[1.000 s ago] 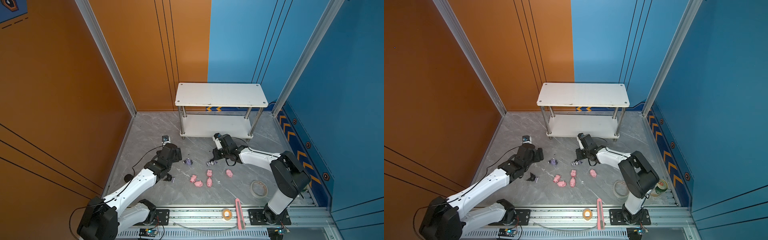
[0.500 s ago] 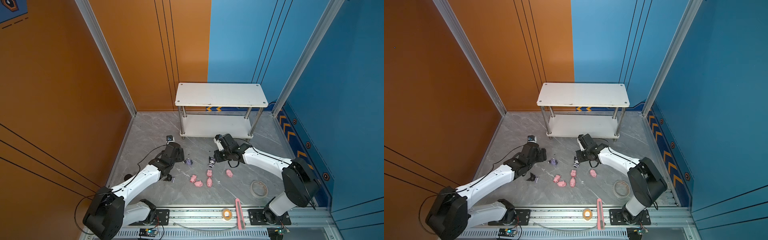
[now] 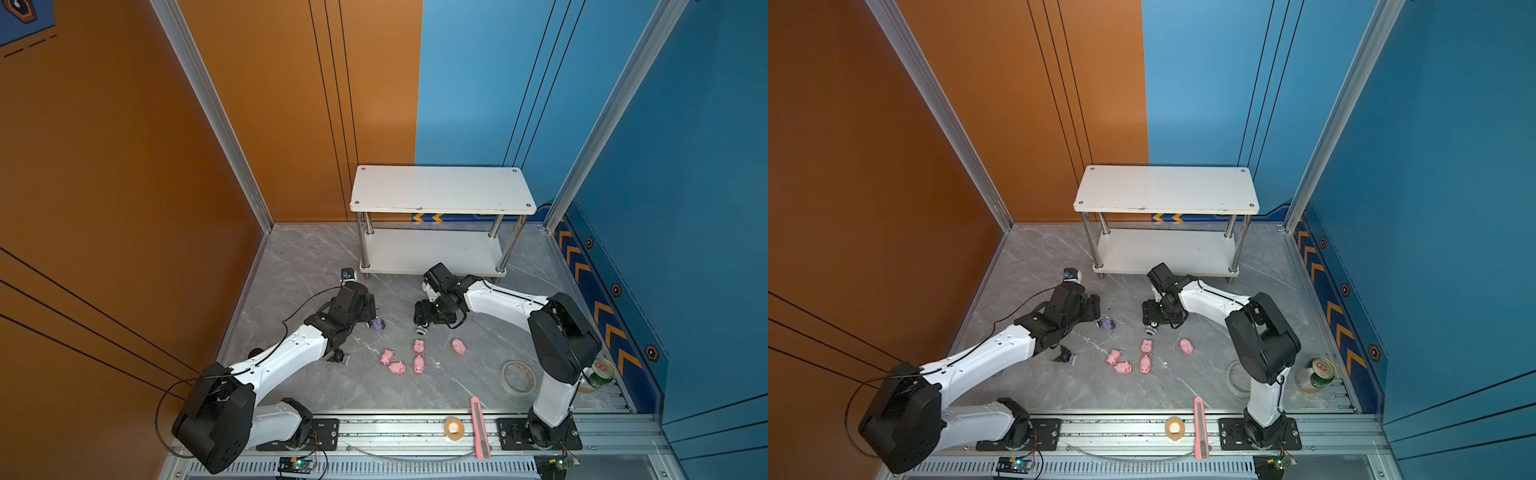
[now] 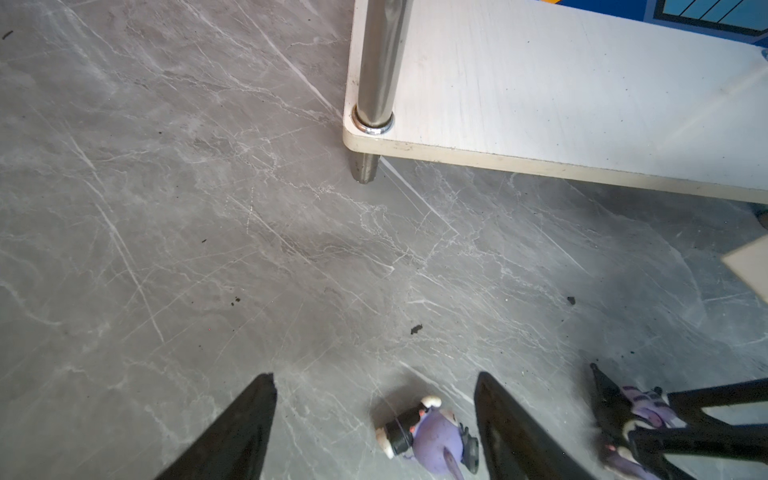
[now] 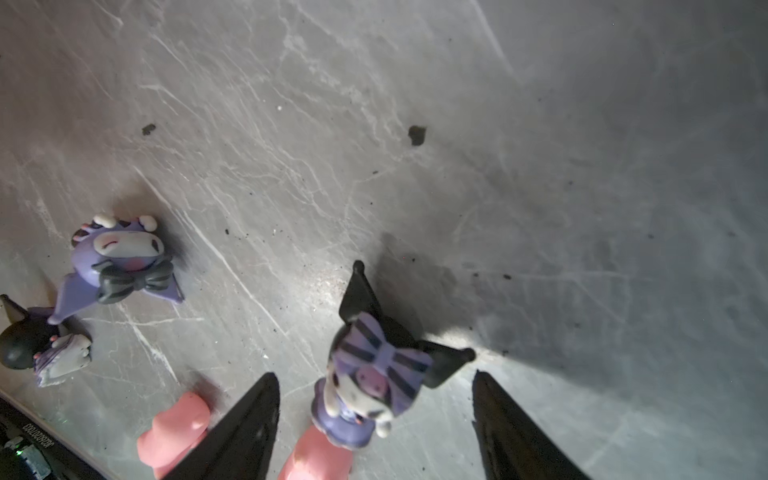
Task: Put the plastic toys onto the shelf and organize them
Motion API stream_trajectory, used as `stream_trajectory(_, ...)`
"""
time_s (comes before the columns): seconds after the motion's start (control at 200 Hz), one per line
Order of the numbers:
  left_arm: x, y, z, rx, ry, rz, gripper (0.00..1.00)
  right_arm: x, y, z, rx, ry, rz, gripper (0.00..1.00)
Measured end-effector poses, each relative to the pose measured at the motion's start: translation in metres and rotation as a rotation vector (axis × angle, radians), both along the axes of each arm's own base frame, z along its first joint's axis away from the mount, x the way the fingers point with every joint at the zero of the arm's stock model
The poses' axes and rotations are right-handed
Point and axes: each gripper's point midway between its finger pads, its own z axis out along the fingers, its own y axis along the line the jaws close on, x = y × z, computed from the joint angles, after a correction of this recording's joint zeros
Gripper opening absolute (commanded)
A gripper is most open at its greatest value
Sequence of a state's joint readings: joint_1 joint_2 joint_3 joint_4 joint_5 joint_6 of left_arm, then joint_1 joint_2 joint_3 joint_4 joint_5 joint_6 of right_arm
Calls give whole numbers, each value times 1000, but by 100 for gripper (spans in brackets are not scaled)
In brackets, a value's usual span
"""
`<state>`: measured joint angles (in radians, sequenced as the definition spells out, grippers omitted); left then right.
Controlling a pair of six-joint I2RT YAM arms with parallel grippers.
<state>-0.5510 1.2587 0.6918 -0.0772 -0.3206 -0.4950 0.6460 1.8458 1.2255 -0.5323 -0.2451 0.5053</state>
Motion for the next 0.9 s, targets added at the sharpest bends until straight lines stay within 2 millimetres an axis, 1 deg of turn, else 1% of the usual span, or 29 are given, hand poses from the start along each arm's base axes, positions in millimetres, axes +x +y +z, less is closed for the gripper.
stream_trajectory(0.05,0,0,-1,2,3,0,77,1,4,-3,-3,8,0,81)
stream_trajectory(0.15,0,0,-4,7,11,0,78,3,11,-9,-12,17,8,81)
stream_trajectory(0.31,0,0,-5,8,12,0,78,10,21,-12,-28,4,19,75)
stream_trajectory(0.451,0,0,-5,11,12,-3,78,18,21,-14,-76,-25,20,76)
stream_trajectory(0.526,0,0,-5,13,12,-5,78,17,19,-16,-112,-37,31,77)
stream_trajectory(0.686,0,0,-5,13,11,-5,78,6,19,-18,-165,-44,88,79)
stream_trajectory(0.896,1,0,-5,12,10,-5,78,-11,22,-17,-223,-57,233,82)
